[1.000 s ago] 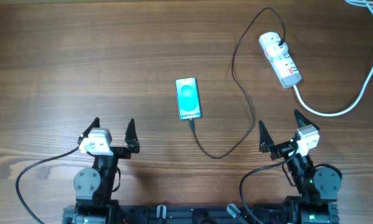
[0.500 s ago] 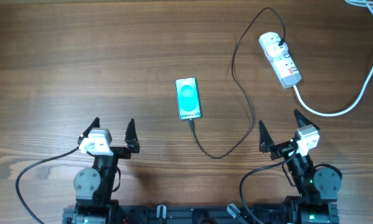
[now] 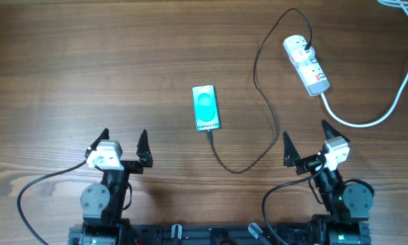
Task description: Plug charger to phone and switch on socket
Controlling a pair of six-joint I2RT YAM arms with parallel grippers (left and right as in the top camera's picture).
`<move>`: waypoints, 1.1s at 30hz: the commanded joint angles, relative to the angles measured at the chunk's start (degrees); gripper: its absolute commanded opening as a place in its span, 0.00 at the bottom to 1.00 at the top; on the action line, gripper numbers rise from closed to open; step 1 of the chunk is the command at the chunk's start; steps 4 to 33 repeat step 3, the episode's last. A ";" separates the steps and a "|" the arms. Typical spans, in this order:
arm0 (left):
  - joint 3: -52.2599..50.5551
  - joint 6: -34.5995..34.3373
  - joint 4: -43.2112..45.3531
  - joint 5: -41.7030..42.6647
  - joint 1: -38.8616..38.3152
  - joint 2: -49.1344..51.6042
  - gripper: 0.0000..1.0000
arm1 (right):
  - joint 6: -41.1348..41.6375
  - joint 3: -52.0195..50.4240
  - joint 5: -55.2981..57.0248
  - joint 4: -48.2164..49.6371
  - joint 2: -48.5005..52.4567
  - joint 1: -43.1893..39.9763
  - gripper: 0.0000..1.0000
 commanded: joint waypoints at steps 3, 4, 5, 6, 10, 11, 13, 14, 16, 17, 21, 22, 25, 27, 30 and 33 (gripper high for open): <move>-0.24 0.92 -0.22 -0.72 -0.11 -0.55 1.00 | 0.63 -0.09 -0.74 0.17 -0.13 0.31 1.00; -0.24 0.92 -0.22 -0.72 -0.11 -0.55 1.00 | 0.63 -0.09 -0.74 0.17 -0.13 0.31 1.00; -0.24 0.92 -0.22 -0.72 -0.11 -0.55 1.00 | 0.63 -0.09 -0.74 0.17 -0.13 0.31 1.00; -0.24 0.92 -0.22 -0.72 -0.11 -0.55 1.00 | 0.63 -0.09 -0.74 0.17 -0.13 0.31 1.00; -0.24 0.92 -0.22 -0.72 -0.11 -0.55 1.00 | 0.63 -0.09 -0.74 0.17 -0.13 0.31 1.00; -0.24 0.92 -0.22 -0.72 -0.11 -0.55 1.00 | 0.63 -0.09 -0.74 0.17 -0.13 0.31 1.00; -0.24 0.92 -0.22 -0.72 -0.11 -0.55 1.00 | 0.63 -0.09 -0.74 0.17 -0.13 0.31 1.00; -0.24 0.92 -0.22 -0.72 -0.11 -0.55 1.00 | 0.63 -0.09 -0.74 0.17 -0.13 0.31 1.00; -0.24 0.92 -0.22 -0.72 -0.11 -0.55 1.00 | 0.63 -0.09 -0.74 0.17 -0.13 0.31 1.00; -0.24 0.92 -0.22 -0.72 -0.11 -0.55 1.00 | 0.63 -0.09 -0.74 0.17 -0.13 0.31 1.00; -0.24 0.92 -0.22 -0.72 -0.11 -0.55 1.00 | 0.63 -0.09 -0.74 0.17 -0.13 0.31 1.00; -0.24 0.92 -0.22 -0.72 -0.11 -0.55 1.00 | 0.63 -0.09 -0.74 0.17 -0.13 0.31 1.00; -0.24 0.92 -0.22 -0.72 -0.11 -0.55 1.00 | 0.63 -0.09 -0.74 0.17 -0.13 0.31 1.00; -0.24 0.92 -0.22 -0.72 -0.11 -0.55 1.00 | 0.63 -0.09 -0.74 0.17 -0.13 0.31 1.00; -0.24 0.92 -0.22 -0.72 -0.11 -0.55 1.00 | 0.63 -0.09 -0.74 0.17 -0.13 0.31 1.00; -0.24 0.92 -0.22 -0.72 -0.11 -0.55 1.00 | 0.63 -0.09 -0.74 0.17 -0.13 0.31 1.00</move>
